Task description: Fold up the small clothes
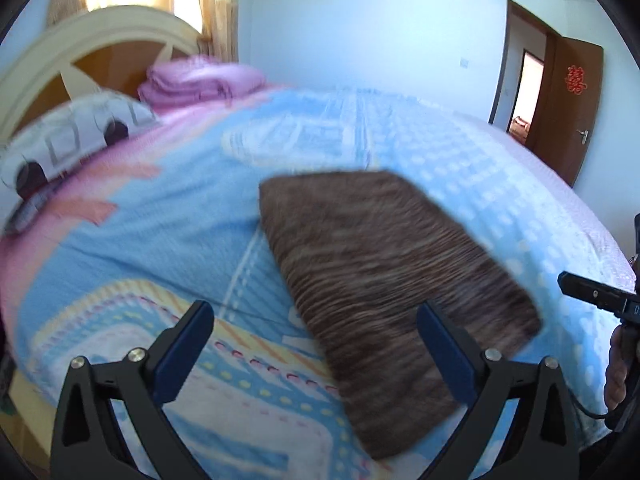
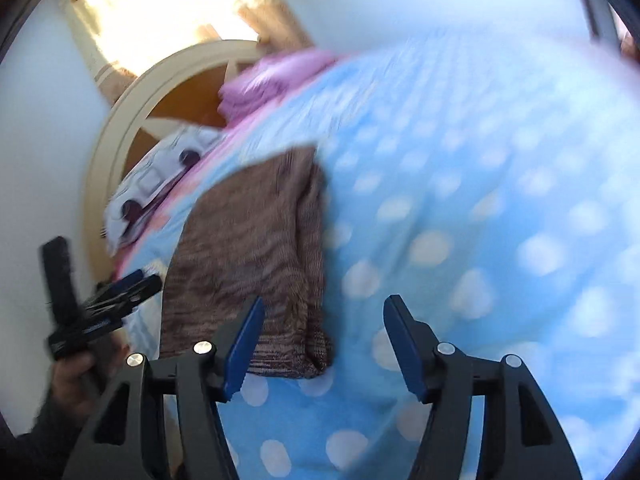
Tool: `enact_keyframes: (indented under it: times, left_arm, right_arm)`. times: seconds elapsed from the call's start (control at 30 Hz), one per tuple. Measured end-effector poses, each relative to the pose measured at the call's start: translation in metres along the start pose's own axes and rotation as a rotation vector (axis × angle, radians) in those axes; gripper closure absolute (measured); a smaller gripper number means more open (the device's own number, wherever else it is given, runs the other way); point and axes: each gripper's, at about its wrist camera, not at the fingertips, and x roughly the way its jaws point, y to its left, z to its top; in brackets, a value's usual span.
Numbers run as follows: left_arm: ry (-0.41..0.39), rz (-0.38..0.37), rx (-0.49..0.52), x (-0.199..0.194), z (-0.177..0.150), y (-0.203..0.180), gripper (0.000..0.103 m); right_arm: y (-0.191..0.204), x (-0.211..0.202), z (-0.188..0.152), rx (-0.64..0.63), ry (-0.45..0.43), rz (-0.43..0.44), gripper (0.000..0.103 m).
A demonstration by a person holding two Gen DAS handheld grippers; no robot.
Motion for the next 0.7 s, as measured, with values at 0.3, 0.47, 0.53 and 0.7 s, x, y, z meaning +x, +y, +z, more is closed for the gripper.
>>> enact_keyframes:
  times: [0.3,0.47,0.53,0.7]
  left_arm:
    - [-0.165,-0.01,-0.018,-0.073,0.021,-0.01,0.0]
    - [-0.17,-0.021,-0.036,-0.075,0.023,-0.008,0.0]
    - [-0.173,-0.02,-0.037,-0.075,0.023,-0.007,0.0]
    - [-0.179,-0.022,-0.035,-0.077,0.022,-0.007,0.0]
  right_arm:
    - [0.087,-0.075,0.01,-0.262,-0.295,-0.1,0.03]
    - [0.098,-0.087,0.008,-0.276,-0.336,-0.11,0.028]
    - [0.097,-0.086,0.008,-0.268,-0.333,-0.116,0.028]
    - [0.097,-0.088,0.005,-0.26,-0.326,-0.116,0.028]
